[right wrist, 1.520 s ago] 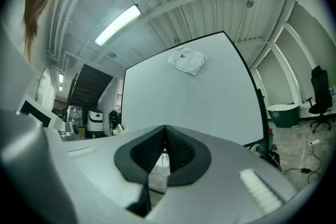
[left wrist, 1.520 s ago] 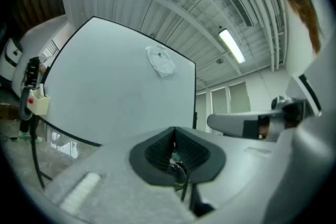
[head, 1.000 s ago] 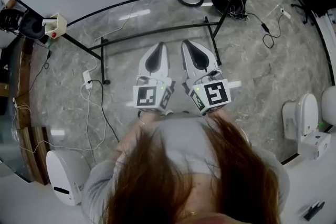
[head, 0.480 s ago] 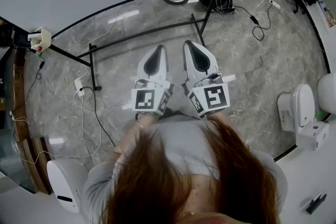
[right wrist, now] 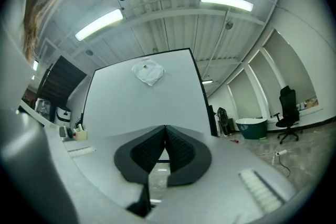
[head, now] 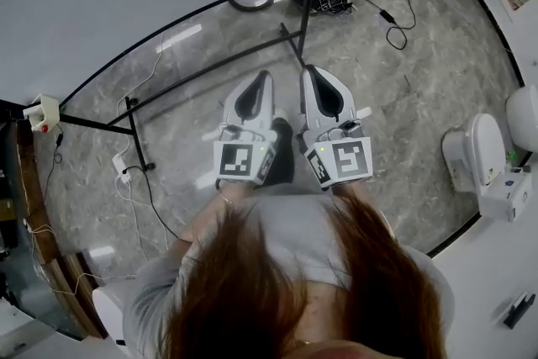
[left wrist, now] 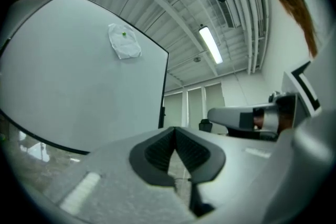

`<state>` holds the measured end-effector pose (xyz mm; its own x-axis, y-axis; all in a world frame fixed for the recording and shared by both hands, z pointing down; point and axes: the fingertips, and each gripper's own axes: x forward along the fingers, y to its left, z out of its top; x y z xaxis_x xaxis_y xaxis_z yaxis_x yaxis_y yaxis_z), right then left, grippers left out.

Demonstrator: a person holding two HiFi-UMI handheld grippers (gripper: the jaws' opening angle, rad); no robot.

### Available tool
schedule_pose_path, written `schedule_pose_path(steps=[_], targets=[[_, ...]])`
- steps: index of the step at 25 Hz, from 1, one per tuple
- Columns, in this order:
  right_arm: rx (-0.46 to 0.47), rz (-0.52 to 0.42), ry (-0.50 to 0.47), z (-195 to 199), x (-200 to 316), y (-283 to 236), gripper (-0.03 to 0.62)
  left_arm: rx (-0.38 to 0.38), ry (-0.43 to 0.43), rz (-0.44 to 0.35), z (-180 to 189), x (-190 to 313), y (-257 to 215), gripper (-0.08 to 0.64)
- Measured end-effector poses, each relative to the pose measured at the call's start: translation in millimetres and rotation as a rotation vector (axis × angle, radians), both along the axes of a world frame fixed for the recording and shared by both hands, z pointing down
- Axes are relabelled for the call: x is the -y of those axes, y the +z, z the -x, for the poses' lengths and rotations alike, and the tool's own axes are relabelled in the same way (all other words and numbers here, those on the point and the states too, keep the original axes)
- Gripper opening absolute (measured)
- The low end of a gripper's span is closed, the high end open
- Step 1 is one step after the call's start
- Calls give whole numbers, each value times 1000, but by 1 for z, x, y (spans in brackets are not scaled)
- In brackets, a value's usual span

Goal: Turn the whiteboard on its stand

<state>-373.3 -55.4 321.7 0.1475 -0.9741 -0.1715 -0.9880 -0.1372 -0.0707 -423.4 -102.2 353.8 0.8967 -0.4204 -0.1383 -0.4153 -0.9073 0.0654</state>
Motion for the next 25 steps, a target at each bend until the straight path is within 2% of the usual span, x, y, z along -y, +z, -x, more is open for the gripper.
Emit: schedule_pose_path(steps=[6,12,17,21,25], targets=[[-15,14,69,-75,46,14,5,24,68,38,-83,51,22,-2],[-19,23,101,-161,126,3,5,8,109,34,-171,125,6,-2],[-11,41,103,-213,168,0,5,-1,124,42,-224,164,-8,-2],[31,34,67,-237,182,-1,5,19,112,65,-247,174,-4,-2],[-17,3,-47,-250,194,-14,5,11,61,73,-266,185,-5,-2]])
